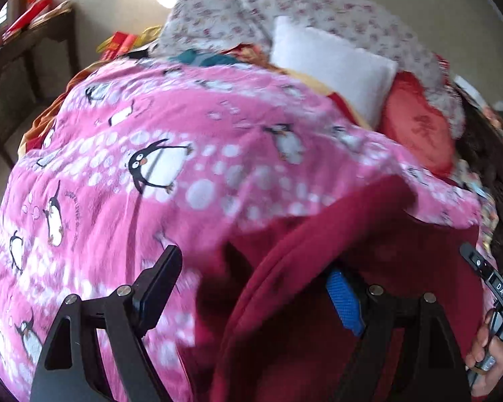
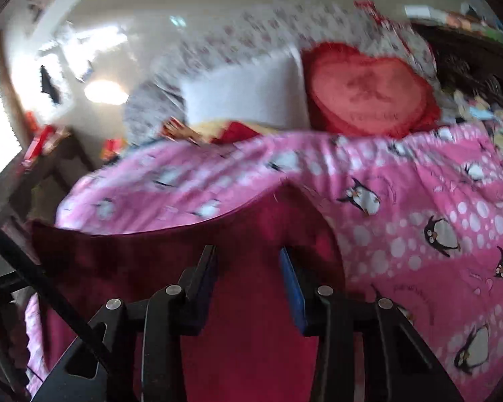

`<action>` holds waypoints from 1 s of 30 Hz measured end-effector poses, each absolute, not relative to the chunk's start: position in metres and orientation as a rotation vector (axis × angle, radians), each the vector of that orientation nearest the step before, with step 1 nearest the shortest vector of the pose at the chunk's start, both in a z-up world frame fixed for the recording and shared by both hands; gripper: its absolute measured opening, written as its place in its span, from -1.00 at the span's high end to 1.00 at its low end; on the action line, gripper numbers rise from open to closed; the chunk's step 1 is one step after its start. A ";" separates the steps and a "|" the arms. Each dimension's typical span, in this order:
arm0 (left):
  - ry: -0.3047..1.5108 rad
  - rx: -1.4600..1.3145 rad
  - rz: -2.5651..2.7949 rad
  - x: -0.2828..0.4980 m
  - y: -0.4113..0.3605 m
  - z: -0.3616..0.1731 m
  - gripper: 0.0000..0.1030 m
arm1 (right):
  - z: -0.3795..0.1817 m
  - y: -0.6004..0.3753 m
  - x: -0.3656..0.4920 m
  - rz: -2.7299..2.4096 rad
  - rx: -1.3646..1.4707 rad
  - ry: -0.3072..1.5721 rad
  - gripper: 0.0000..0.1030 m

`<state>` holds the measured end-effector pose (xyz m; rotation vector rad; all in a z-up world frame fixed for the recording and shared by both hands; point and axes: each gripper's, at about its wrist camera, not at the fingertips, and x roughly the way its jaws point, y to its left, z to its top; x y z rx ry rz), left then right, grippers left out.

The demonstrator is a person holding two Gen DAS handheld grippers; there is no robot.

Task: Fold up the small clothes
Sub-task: 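Lift the hem with both grippers and fold it toward the collar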

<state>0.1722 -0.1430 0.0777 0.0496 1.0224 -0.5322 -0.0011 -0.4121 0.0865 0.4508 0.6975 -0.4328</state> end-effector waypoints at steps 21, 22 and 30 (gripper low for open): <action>0.985 0.014 -0.555 0.070 -0.050 0.078 -0.60 | 0.074 -0.330 -0.116 -0.390 0.242 0.804 -0.34; 0.982 0.031 -0.532 0.063 -0.049 0.071 -0.60 | 0.067 -0.329 -0.112 -0.417 0.214 0.816 -0.43; 1.048 0.025 -0.493 0.056 -0.049 0.035 -0.61 | 0.112 -0.309 -0.095 -0.388 0.274 0.742 -0.51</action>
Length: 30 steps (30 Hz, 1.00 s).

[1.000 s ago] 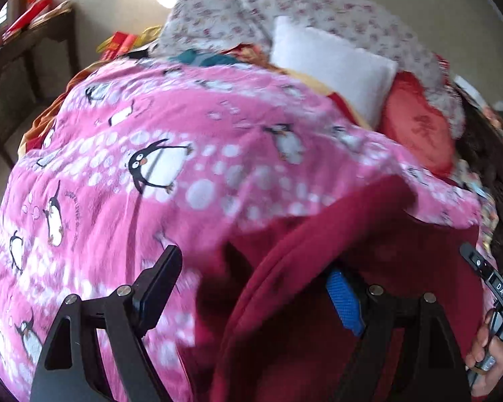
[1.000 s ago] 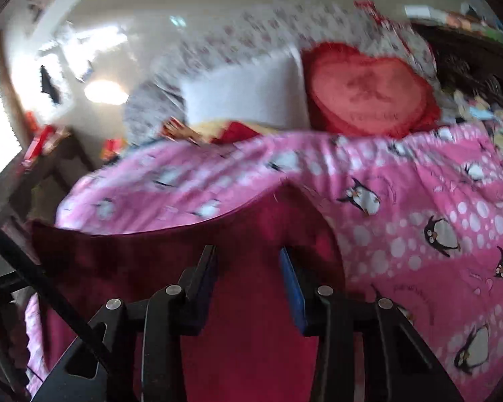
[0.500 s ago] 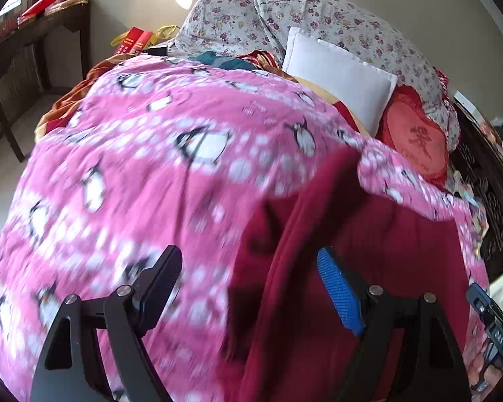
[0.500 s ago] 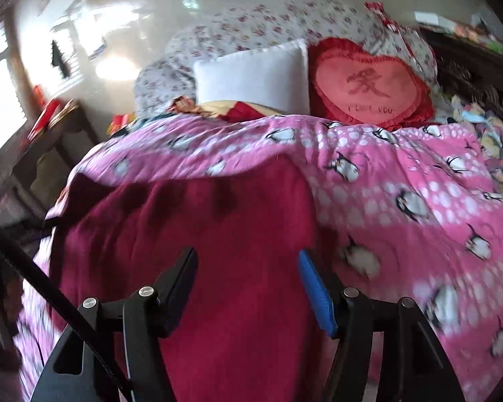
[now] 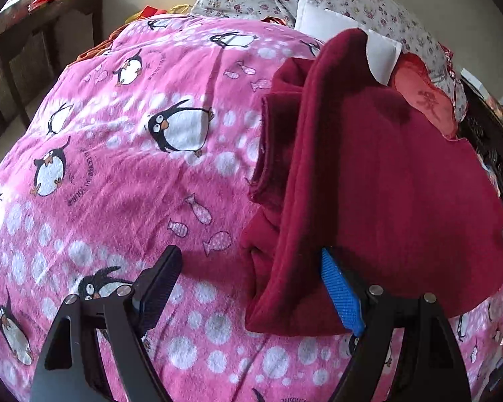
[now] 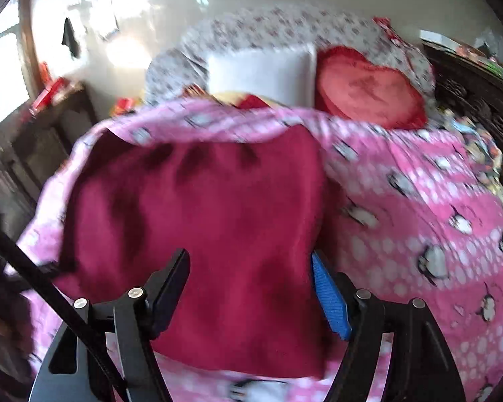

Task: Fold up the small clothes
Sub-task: 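Lift the hem with both grippers and fold it toward the collar, then open both grippers and release the folded hem onto the sweatshirt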

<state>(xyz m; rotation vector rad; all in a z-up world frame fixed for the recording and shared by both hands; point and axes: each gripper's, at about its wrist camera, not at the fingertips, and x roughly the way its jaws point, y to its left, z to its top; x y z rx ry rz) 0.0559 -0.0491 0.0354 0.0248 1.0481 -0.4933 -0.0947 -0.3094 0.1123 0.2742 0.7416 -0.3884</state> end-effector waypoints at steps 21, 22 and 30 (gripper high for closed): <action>0.996 0.010 -0.579 0.062 -0.039 0.023 -0.87 | 0.081 -0.209 0.177 -0.123 0.219 0.807 0.09; 0.995 0.008 -0.583 0.062 -0.039 0.023 -0.88 | 0.074 -0.212 0.185 -0.117 0.237 0.828 0.05; 0.988 -0.006 -0.606 0.059 -0.035 0.023 -0.88 | 0.085 -0.217 0.155 -0.059 0.330 0.770 -0.01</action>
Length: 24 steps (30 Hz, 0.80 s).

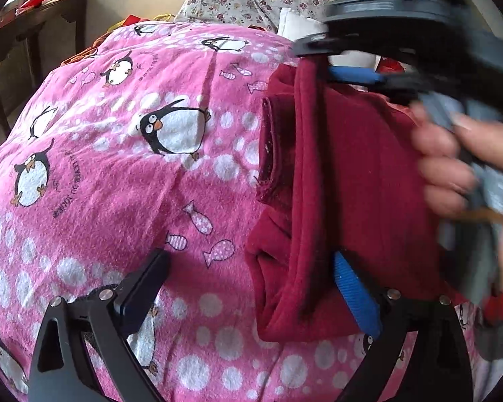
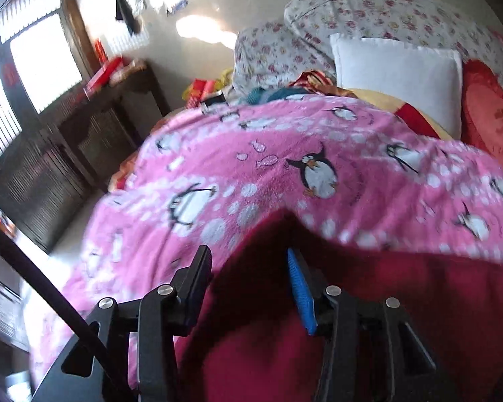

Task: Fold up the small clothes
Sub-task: 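Open both grippers and release the folded hem onto the sweatshirt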

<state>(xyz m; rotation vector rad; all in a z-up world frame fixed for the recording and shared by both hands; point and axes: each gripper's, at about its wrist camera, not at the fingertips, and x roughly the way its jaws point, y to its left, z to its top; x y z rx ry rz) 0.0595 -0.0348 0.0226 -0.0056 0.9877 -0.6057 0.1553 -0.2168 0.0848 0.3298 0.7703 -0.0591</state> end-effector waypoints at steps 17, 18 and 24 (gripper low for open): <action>0.936 -0.071 -0.563 0.052 -0.013 0.033 -0.88 | 0.082 -0.199 -0.005 -0.361 0.147 0.717 -0.62; 0.935 -0.078 -0.558 0.052 -0.012 0.033 -0.88 | 0.077 -0.201 -0.008 -0.374 0.145 0.712 -0.62; 0.923 -0.069 -0.558 0.052 -0.013 0.033 -0.88 | 0.056 -0.231 -0.025 -0.445 0.222 0.717 -0.63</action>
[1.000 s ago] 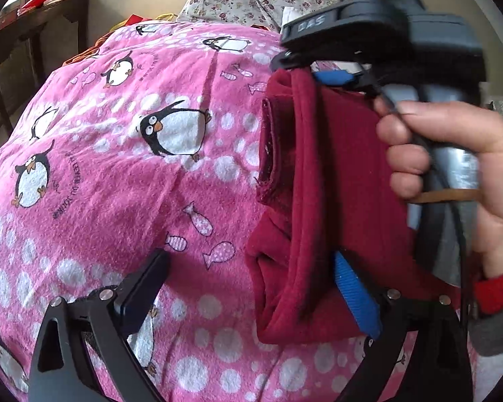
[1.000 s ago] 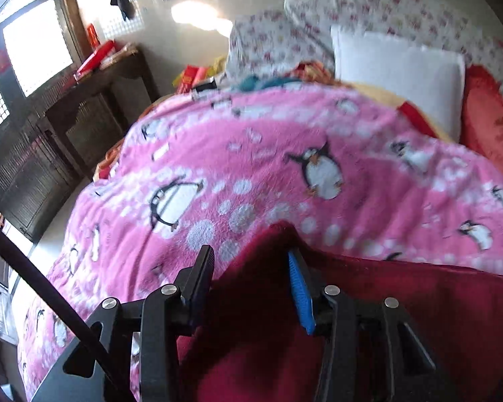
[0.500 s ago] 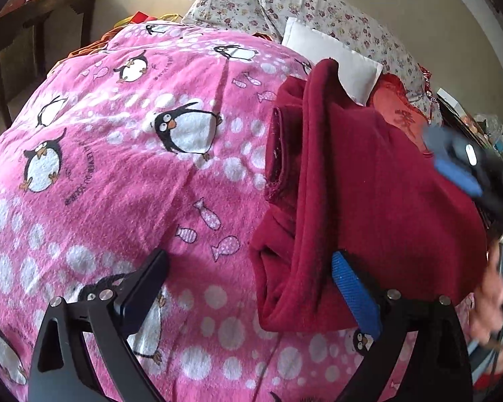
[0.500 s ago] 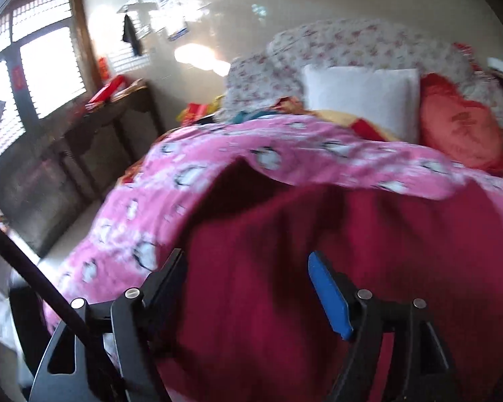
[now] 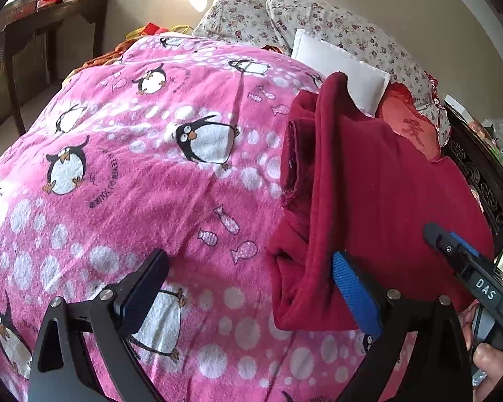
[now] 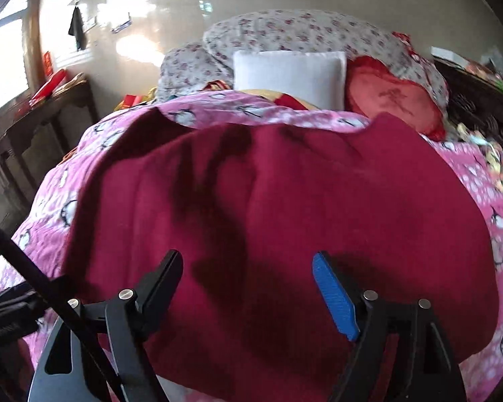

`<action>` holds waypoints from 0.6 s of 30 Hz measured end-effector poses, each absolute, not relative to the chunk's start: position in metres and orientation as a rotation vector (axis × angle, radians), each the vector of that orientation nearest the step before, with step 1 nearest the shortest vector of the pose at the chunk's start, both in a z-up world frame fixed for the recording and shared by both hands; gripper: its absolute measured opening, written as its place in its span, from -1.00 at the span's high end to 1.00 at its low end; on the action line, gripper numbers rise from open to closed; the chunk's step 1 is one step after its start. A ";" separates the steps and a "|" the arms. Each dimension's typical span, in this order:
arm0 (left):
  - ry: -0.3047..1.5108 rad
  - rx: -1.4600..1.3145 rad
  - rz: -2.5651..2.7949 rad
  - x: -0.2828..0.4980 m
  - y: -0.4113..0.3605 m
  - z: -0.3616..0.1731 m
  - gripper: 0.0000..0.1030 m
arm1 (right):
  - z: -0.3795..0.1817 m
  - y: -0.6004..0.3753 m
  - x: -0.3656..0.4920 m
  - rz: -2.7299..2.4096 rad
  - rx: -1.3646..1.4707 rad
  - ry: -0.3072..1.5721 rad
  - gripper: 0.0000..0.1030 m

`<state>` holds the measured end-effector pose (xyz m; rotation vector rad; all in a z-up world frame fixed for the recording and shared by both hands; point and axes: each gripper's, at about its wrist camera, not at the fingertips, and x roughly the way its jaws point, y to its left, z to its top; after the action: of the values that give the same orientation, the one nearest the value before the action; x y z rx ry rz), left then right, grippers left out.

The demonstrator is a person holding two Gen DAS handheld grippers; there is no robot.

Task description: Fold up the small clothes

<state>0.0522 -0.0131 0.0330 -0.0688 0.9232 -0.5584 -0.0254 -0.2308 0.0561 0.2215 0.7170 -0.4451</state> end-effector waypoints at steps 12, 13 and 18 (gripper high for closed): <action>0.927 0.013 -0.571 0.049 -0.027 0.024 -0.89 | 0.084 -0.252 -0.064 -0.444 0.231 0.650 -0.76; 0.930 0.009 -0.572 0.050 -0.027 0.024 -0.90 | 0.094 -0.261 -0.079 -0.495 0.253 0.622 -0.79; 0.930 0.010 -0.571 0.050 -0.027 0.024 -0.90 | 0.095 -0.293 -0.129 -0.746 0.225 0.597 -0.79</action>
<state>0.0500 -0.0274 0.0235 0.0097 0.9297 -0.5705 -0.1293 -0.2928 0.0950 0.2245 0.5972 -0.7458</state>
